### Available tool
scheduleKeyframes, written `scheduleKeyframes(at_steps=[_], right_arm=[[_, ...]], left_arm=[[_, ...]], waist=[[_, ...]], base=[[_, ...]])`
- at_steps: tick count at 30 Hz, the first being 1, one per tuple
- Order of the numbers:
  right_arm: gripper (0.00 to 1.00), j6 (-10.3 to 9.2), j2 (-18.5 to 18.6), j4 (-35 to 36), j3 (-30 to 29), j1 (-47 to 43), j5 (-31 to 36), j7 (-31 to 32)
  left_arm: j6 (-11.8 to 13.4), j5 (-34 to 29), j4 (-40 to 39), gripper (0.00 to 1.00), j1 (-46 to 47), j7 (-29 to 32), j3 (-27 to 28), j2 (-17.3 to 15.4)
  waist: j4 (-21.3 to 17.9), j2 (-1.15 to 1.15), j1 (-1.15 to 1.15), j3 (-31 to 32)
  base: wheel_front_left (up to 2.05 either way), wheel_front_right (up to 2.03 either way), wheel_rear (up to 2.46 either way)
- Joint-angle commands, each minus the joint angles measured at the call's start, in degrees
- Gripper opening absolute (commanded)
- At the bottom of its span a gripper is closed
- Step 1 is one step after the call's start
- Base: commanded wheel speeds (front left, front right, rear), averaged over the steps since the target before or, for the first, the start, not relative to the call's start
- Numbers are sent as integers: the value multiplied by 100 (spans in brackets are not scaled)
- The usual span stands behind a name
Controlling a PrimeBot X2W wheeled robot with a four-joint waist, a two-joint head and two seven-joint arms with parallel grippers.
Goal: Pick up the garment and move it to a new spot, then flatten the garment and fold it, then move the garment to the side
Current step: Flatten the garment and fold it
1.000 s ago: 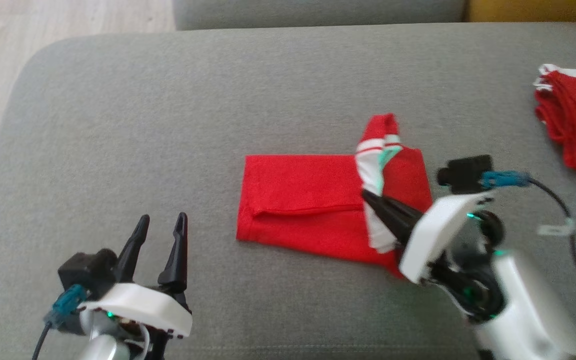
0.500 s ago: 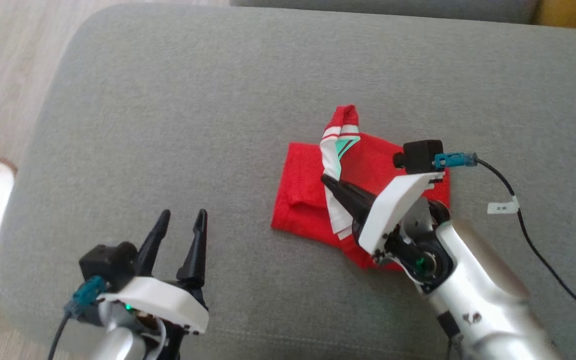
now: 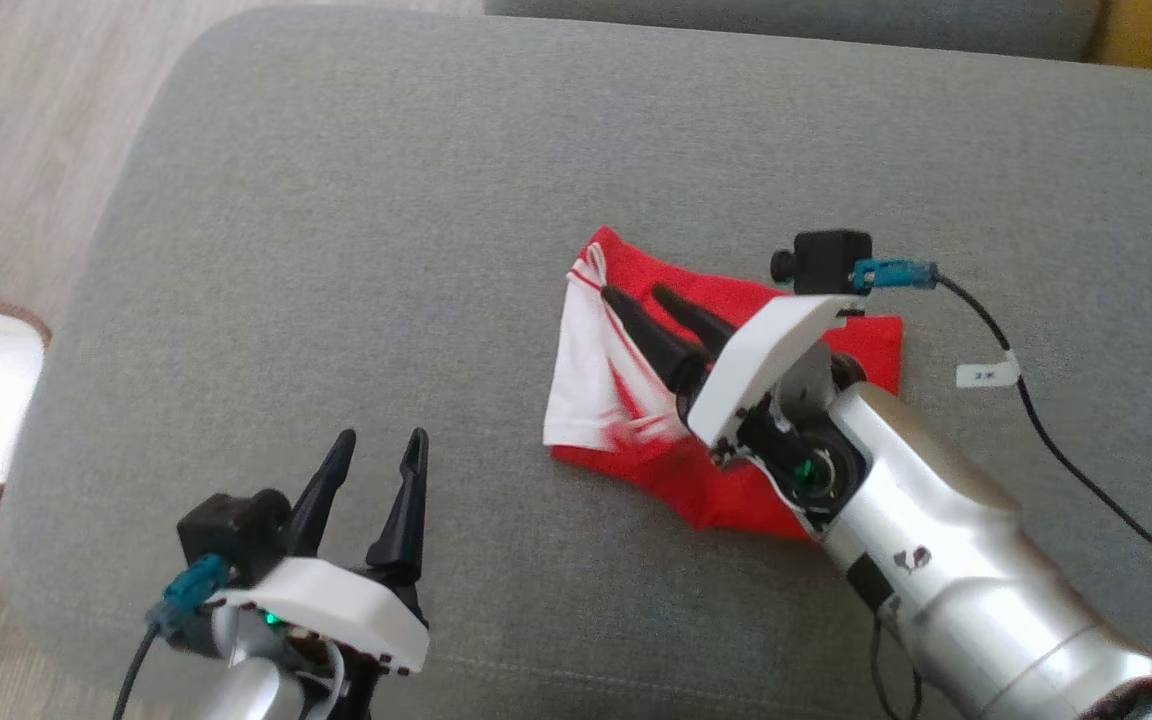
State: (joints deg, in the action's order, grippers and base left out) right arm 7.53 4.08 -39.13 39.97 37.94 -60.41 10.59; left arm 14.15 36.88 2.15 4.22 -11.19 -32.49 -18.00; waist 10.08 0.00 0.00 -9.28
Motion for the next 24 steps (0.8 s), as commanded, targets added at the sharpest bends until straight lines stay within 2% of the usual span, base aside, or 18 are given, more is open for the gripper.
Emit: scheduleKeyframes(at_steps=[1,5,9,12,16,20,24], right_arm=[[100,-4,-120,148,101,308,-139,-231],[100,-4,-120,166,176,532,-267,-569],[100,-4,-120,115,184,694,-78,-845],[100,-4,-87,-43,110,808,425,-1241],[100,-4,138,-362,-159,796,1321,-2031],[100,-4,169,-627,-741,521,2068,-2470],[100,-4,143,-375,-1588,29,2938,-2552]], left_arm=[[27,-12,-160,100,290,-75,230,-83],[30,-12,-173,100,308,-85,236,-93],[46,-21,-184,100,324,-104,256,-105],[66,-43,-217,100,337,-125,267,-112],[96,-97,-236,100,397,-163,301,-130],[173,-181,-257,100,508,-219,388,-128],[235,-297,-209,100,577,-277,446,-109]], waist=[[-107,0,0,-4],[-281,0,0,-33],[-407,0,0,-46],[-506,0,0,-36],[-652,0,0,42],[-795,0,0,122],[-910,0,0,178]], base=[[0,0,0],[0,0,0],[0,0,0],[0,0,0],[0,0,0],[0,0,0],[0,0,0]])
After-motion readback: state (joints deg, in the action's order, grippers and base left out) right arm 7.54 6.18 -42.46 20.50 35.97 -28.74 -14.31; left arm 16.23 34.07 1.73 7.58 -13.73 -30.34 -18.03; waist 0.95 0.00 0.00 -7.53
